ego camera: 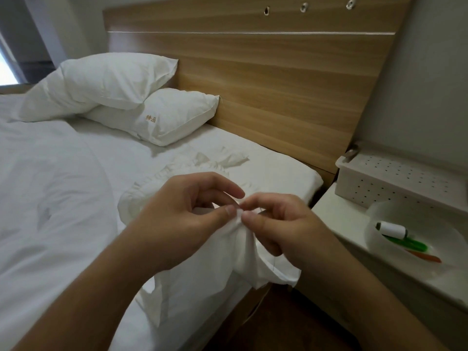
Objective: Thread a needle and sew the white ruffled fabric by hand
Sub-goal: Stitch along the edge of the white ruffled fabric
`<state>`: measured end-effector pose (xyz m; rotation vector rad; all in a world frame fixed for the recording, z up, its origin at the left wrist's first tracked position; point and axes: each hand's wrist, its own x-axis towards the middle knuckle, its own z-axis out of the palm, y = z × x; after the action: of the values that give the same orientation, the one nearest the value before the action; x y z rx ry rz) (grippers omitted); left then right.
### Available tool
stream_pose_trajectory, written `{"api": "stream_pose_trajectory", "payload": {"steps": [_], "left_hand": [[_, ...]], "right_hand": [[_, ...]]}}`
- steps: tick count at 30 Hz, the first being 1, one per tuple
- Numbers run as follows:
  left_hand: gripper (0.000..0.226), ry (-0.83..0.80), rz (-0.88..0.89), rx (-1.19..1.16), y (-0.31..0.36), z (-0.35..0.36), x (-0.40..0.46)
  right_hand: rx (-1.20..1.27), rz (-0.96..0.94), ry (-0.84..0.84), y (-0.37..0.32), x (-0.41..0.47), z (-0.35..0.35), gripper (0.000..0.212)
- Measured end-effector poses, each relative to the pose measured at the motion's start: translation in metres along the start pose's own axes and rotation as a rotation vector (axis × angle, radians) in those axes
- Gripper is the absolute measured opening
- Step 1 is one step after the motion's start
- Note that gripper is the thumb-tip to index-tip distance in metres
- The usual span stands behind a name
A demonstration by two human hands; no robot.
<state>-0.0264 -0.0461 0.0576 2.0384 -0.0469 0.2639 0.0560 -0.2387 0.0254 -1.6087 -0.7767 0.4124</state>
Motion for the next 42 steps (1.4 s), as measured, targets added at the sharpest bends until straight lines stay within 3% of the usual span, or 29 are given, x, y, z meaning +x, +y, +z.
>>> {"api": "stream_pose_trajectory", "payload": {"steps": [6,11,20,25,32,35,38,42], "left_hand": [[0.015,0.026,0.010,0.167,0.002,-0.003,0.000],[0.011,-0.058,-0.145,0.248,0.005,-0.005,0.001],[0.012,-0.102,-0.245,-0.058,0.001,-0.005,0.002],[0.027,-0.090,-0.170,-0.056,0.003,-0.003,0.002],[0.010,-0.082,-0.173,-0.040,0.002,-0.004,0.001],[0.011,-0.068,-0.187,-0.038,0.004,-0.002,0.001],[0.010,-0.045,-0.185,-0.031,0.005,-0.003,0.000],[0.010,-0.044,-0.163,-0.025,0.006,-0.003,0.000]], "right_hand": [[0.031,-0.001,0.076,0.005,0.001,0.001,0.014],[0.022,-0.046,0.128,0.006,0.002,0.000,0.010],[0.034,-0.028,0.117,0.009,0.003,0.000,0.014],[-0.047,-0.048,0.110,0.004,0.001,0.002,0.043],[-0.101,-0.009,0.142,0.006,0.002,-0.008,0.005],[-0.079,0.003,0.172,0.002,0.001,-0.010,0.005],[0.133,0.085,0.157,-0.003,0.003,-0.013,0.026],[0.124,0.050,0.183,-0.008,0.000,-0.011,0.016]]}}
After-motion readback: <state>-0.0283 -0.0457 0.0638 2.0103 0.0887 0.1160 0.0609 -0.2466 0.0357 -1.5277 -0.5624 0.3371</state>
